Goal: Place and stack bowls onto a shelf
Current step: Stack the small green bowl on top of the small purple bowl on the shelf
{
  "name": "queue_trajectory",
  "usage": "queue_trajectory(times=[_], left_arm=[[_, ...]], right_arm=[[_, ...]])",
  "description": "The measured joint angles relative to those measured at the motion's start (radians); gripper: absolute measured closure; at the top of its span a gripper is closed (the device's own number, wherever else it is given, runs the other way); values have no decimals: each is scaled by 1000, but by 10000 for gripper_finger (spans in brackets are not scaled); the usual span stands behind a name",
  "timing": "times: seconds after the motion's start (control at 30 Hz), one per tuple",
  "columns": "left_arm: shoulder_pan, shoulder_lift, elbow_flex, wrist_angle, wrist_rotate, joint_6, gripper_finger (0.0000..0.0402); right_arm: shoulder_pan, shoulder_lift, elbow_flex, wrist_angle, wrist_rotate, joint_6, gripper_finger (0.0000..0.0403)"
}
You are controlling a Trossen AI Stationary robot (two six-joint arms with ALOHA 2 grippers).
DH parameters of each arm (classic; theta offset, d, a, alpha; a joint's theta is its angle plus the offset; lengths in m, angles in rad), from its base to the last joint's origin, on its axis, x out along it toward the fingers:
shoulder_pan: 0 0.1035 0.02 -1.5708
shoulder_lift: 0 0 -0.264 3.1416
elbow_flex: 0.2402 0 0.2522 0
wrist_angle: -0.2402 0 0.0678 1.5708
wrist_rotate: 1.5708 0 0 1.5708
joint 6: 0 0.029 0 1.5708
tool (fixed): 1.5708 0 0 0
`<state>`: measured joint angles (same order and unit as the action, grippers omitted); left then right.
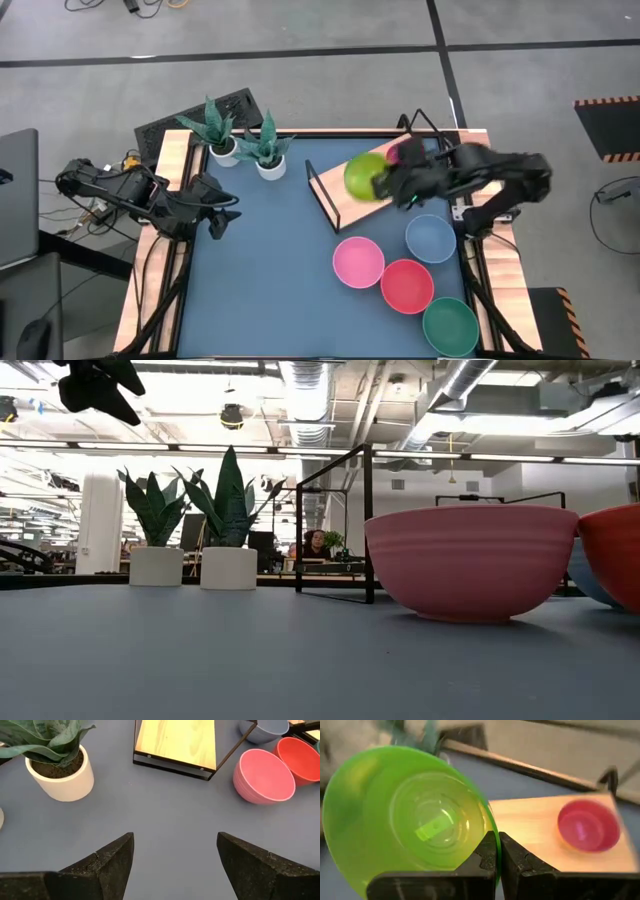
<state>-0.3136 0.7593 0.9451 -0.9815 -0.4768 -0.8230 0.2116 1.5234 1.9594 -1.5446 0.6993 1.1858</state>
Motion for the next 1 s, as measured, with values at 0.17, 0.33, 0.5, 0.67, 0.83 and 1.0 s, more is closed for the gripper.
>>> queue_trajectory(times=[0.17,0.33,0.5,0.67,0.83,1.0], left_arm=[[0,3,0,1,-10,3,132],[0,12,0,0,-10,6,132],[0,13,0,0,-10,6,132],[0,13,0,-1,-10,6,132],[0,13,0,-1,-9,-2,132],[0,13,0,-1,-9,-3,132]], right_arm=[[-118,-182,-268,-13,60,312,380],[-229,-320,-567,78,43,559,380],[-270,-411,-796,272,2,735,380],[-321,-431,-909,421,-29,794,380],[-372,-414,-955,428,-60,851,380],[-457,-420,-989,422,-111,873,380]])
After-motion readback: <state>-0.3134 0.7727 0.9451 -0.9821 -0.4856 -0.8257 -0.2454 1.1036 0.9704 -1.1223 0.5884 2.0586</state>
